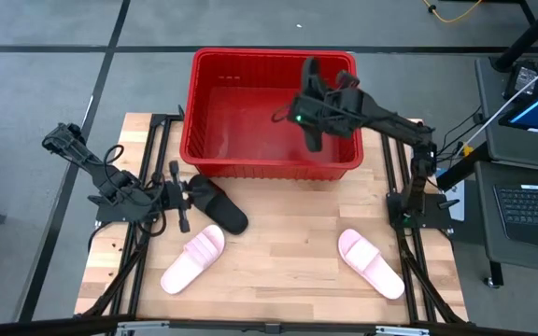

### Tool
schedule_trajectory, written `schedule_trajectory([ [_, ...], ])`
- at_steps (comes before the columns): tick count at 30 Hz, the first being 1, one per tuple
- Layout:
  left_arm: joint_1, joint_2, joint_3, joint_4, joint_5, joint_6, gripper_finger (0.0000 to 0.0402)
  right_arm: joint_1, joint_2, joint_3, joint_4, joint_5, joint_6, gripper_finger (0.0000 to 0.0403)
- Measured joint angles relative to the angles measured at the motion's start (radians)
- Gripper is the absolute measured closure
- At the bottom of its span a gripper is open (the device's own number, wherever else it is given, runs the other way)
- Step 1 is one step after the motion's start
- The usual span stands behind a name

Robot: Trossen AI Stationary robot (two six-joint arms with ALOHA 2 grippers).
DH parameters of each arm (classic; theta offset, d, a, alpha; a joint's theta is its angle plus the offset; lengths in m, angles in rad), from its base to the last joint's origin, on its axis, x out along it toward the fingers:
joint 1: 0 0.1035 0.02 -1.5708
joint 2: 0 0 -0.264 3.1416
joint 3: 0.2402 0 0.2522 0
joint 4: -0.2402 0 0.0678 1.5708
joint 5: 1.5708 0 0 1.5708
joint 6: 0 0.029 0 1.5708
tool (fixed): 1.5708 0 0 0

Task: Pick and place slides into bin
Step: Put the right black slide into the red bin

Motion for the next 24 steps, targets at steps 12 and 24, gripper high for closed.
schedule_trajectory([
  [12,0.0,0.0,0.0,0.055,-0.043,-0.002,0.0398,-0.142,0.0,0.0,0.0,-0.029,-0.214,0.0385],
  [24,0.0,0.001,0.0,0.076,-0.115,-0.001,0.0398,-0.154,0.003,-0.016,0.002,-0.025,-0.248,0.0385],
])
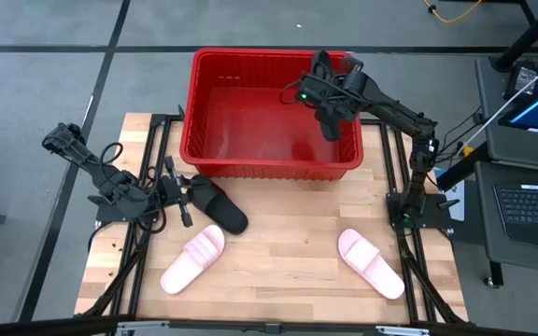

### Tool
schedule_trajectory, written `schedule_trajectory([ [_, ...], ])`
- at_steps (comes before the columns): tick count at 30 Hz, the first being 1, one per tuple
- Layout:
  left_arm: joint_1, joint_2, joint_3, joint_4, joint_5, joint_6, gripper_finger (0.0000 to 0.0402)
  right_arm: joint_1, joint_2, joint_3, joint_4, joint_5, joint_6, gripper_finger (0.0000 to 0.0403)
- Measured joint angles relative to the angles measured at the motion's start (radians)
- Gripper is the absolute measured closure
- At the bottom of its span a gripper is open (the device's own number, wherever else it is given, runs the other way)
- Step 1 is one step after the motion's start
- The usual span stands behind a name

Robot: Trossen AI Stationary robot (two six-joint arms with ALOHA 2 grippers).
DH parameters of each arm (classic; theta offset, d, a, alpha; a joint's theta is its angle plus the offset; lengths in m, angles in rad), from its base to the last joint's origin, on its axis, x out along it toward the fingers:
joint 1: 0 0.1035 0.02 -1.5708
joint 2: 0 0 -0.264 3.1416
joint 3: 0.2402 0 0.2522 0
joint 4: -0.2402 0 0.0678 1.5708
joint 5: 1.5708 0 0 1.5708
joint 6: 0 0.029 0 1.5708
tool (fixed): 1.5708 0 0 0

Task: Pick and place slides into bin
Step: Put the right black slide into the red bin

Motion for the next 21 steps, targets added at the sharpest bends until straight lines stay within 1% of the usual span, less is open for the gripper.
schedule_trajectory([
  [4,0.0,0.0,0.0,0.0,0.0,0.001,0.0398,-0.007,0.001,-0.05,0.001,-0.003,0.019,0.0385],
  [10,0.0,0.0,0.0,0.0,0.0,0.001,0.0398,-0.011,0.002,-0.19,0.021,-0.001,0.02,0.0385],
  [17,0.0,0.0,0.0,0.0,0.0,0.027,0.0398,-0.011,0.002,-0.348,0.157,-0.004,-0.008,0.0385],
  [21,0.0,0.0,0.0,-0.001,0.0,0.027,0.0398,-0.011,0.002,-0.421,0.242,-0.03,-0.031,0.0385],
])
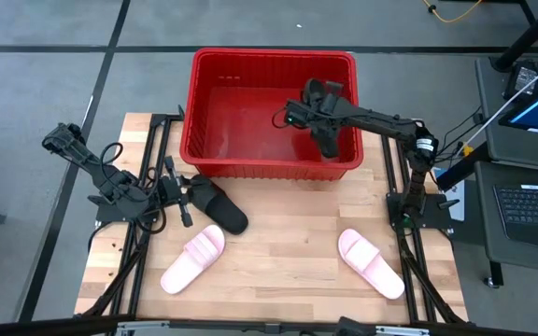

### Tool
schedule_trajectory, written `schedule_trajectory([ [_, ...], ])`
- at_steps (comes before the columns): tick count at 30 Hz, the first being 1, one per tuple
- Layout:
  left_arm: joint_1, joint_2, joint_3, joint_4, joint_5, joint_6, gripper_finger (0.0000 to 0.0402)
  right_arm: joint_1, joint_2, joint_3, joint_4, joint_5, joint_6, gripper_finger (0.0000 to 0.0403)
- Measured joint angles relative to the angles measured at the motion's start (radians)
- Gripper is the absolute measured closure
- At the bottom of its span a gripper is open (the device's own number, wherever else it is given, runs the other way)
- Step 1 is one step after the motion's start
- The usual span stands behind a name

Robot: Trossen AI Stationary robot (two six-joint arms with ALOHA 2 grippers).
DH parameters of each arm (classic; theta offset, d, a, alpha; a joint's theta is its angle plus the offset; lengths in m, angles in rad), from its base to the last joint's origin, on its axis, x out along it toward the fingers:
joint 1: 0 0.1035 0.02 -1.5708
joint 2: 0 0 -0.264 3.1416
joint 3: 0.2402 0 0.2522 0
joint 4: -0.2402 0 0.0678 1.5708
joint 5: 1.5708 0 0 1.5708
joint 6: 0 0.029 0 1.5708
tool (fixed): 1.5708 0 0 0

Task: Pick and place slides into bin
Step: Put the right black slide into the red bin

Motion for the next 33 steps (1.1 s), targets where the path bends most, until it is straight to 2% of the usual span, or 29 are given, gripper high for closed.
schedule_trajectory([
  [7,0.0,0.0,0.0,0.0,0.0,0.0,0.0398,-0.002,0.0,-0.078,0.046,-0.02,0.002,0.0385],
  [15,0.0,0.0,0.0,0.0,0.0,0.0,0.0398,-0.01,0.0,-0.151,0.176,-0.071,0.003,0.0385],
  [27,0.0,0.0,0.0,0.0,0.0,-0.002,0.0398,-0.059,0.0,-0.243,0.199,-0.087,0.025,0.0385],
  [33,0.0,0.0,0.0,0.0,0.0,-0.001,0.0398,-0.073,0.0,-0.268,0.221,-0.131,0.027,0.0385],
])
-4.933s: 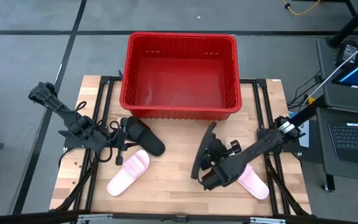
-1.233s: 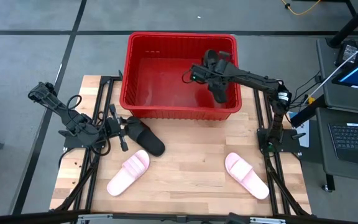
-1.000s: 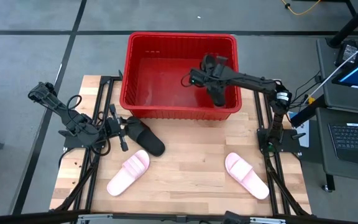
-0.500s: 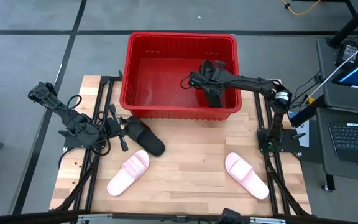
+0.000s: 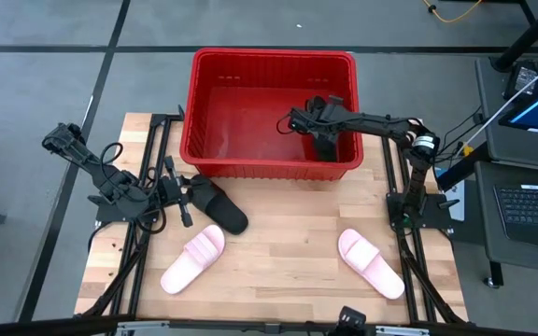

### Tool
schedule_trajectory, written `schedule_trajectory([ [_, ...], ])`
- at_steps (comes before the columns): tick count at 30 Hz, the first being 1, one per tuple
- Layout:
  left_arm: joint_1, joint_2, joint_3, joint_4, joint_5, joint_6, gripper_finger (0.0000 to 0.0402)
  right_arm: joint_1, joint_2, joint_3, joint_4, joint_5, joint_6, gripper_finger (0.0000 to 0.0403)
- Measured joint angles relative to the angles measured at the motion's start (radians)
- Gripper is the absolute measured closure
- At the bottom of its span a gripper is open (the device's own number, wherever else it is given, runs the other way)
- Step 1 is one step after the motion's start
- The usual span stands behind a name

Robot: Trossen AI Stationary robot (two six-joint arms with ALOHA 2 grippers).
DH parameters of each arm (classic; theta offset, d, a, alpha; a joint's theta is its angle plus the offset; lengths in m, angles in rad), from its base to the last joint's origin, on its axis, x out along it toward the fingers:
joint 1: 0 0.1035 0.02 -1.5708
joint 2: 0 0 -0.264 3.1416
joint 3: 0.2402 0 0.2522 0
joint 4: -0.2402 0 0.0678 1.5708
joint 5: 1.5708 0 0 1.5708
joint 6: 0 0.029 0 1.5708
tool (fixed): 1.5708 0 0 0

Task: Pick and place slides into bin
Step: Put the right black slide into the red bin

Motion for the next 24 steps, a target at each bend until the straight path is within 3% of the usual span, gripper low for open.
schedule_trajectory([
  [24,0.0,0.0,0.0,0.0,0.0,-0.002,0.0398,-0.032,0.048,0.001,0.066,-0.082,-0.052,0.0385],
])
